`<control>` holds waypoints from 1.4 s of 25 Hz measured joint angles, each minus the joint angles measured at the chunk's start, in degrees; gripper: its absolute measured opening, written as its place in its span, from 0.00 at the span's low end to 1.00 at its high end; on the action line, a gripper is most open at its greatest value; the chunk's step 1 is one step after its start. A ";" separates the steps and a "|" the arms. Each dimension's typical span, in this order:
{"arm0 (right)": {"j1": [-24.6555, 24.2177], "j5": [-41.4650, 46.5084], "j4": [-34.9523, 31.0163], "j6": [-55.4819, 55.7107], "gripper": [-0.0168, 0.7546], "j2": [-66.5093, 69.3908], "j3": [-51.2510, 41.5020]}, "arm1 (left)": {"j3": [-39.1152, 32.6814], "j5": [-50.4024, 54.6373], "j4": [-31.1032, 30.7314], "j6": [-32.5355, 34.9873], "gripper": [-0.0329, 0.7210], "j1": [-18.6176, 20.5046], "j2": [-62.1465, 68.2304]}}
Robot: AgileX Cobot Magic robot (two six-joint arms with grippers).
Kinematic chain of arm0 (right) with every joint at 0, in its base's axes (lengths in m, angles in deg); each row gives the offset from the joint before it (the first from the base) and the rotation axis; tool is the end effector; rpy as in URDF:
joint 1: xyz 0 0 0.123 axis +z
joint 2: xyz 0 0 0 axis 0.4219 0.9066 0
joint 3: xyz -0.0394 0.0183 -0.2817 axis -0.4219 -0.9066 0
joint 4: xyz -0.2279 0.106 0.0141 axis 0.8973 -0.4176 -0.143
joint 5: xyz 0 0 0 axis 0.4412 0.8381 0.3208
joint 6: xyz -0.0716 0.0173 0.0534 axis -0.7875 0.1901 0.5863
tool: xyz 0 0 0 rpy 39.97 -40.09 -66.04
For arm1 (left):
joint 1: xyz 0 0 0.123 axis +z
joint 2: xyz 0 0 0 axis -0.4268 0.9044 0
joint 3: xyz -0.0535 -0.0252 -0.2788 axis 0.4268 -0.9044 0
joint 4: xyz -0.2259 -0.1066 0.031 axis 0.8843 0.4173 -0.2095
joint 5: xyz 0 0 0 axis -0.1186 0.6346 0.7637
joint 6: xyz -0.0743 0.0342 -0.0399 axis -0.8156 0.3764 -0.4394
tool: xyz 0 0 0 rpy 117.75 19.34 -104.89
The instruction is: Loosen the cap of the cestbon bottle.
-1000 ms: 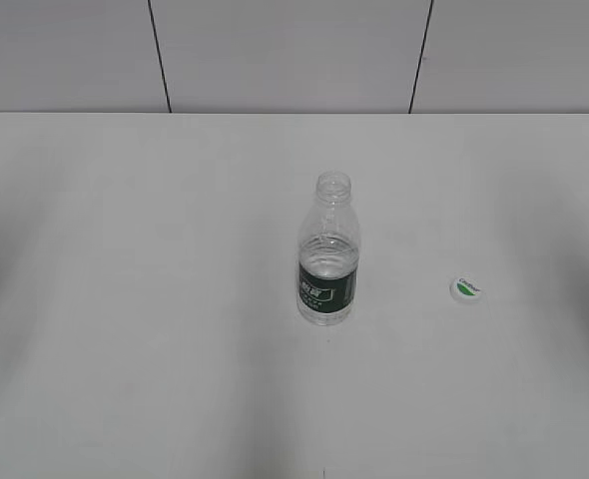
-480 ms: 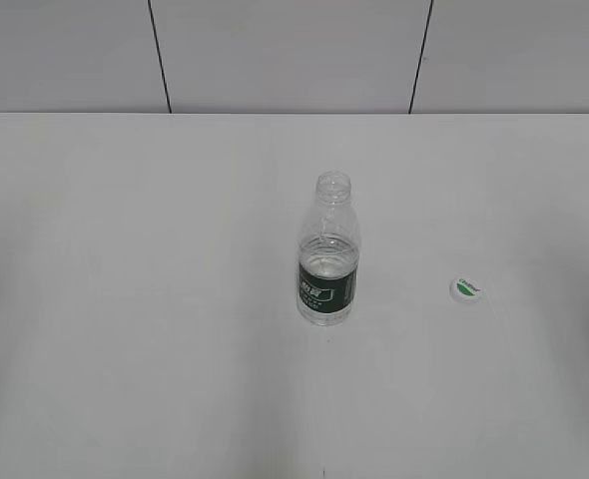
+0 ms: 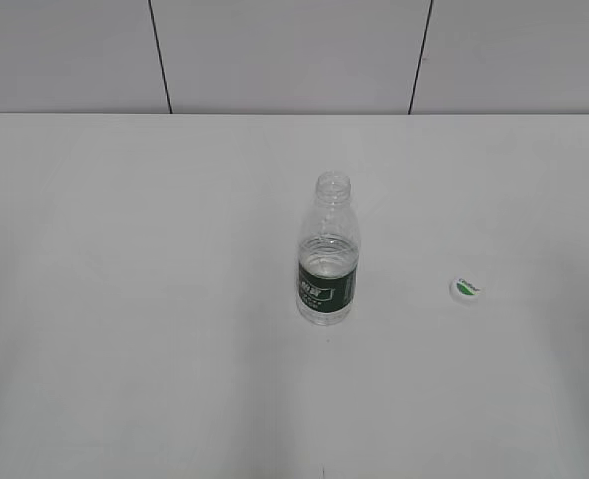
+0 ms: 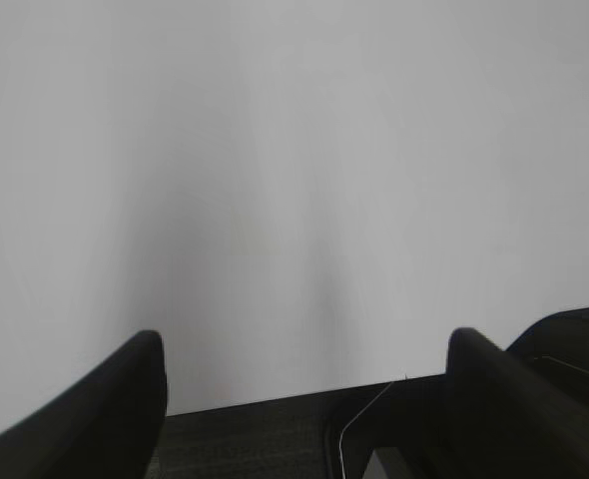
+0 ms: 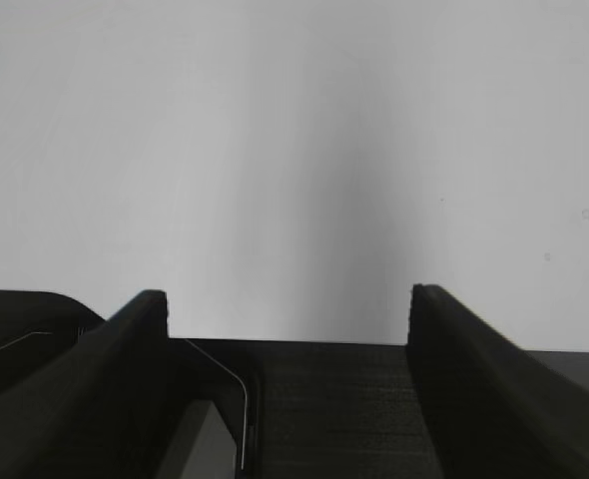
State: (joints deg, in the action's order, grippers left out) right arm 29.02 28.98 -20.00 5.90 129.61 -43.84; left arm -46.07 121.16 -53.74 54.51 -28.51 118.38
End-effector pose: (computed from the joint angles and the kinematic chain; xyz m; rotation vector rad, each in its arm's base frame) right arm 0.1068 0.0090 0.2718 -0.2710 2.6073 0.0000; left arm 0.0828 -0.0013 0.2693 0.1098 2.5427 0.0394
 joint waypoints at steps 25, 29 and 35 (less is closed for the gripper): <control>0.00 -1.15 -0.16 0.05 0.76 -19.51 -3.38 | -0.07 0.48 1.97 0.00 0.72 0.00 -18.26; 0.00 -1.15 -0.11 0.05 0.76 -23.16 -3.38 | -0.07 0.49 2.38 0.00 0.69 0.00 -19.97; 0.00 -1.10 0.29 0.05 0.76 -33.87 -3.38 | -0.07 0.49 2.38 0.00 0.64 0.00 -22.09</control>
State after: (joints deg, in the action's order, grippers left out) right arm 29.02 27.88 -19.70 5.95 95.74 -47.22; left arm -46.13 121.65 -51.36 54.51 -28.51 96.29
